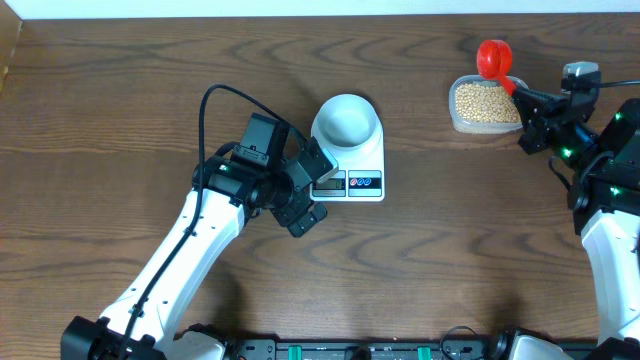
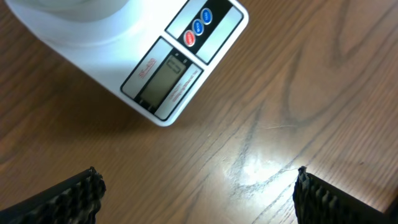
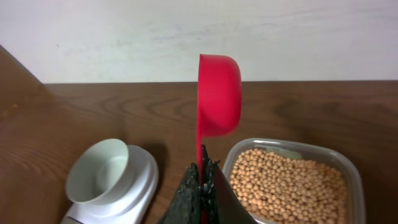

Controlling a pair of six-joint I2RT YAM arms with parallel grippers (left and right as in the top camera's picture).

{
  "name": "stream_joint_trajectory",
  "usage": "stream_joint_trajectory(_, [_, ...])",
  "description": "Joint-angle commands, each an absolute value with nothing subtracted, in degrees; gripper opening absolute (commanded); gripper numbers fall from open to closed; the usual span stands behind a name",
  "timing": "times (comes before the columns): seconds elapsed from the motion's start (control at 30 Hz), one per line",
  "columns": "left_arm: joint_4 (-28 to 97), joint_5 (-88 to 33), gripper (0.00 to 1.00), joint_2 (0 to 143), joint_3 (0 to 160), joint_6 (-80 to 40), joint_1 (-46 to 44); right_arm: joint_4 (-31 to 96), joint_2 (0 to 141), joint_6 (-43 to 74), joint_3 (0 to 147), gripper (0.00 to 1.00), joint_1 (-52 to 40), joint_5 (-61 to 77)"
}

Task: Scoop item into bowl and weigh 50g on scale
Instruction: 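Withdraw the left gripper from the scale toward the left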

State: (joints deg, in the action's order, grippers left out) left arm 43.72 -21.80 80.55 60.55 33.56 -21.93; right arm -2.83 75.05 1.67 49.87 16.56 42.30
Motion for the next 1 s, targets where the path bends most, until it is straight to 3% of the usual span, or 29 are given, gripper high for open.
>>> stream_joint_trajectory(0.0, [44.12, -24.01, 0.99, 79.94, 61.84, 34.87, -21.82, -2.81, 75.02, 5.67, 51.29, 0.01, 16.84, 46.54])
stream_joint_trajectory(0.13, [44.12, -24.01, 0.99, 79.94, 61.82, 34.89, -21.82, -2.85, 75.02, 5.76, 51.29, 0.01, 16.84, 51.44])
stream_joint_trajectory(0.97, [47.59, -25.15, 0.99, 73.34, 62.26, 38.35, -17.72, -3.64, 75.02, 5.72, 51.29, 0.01, 16.82, 51.4])
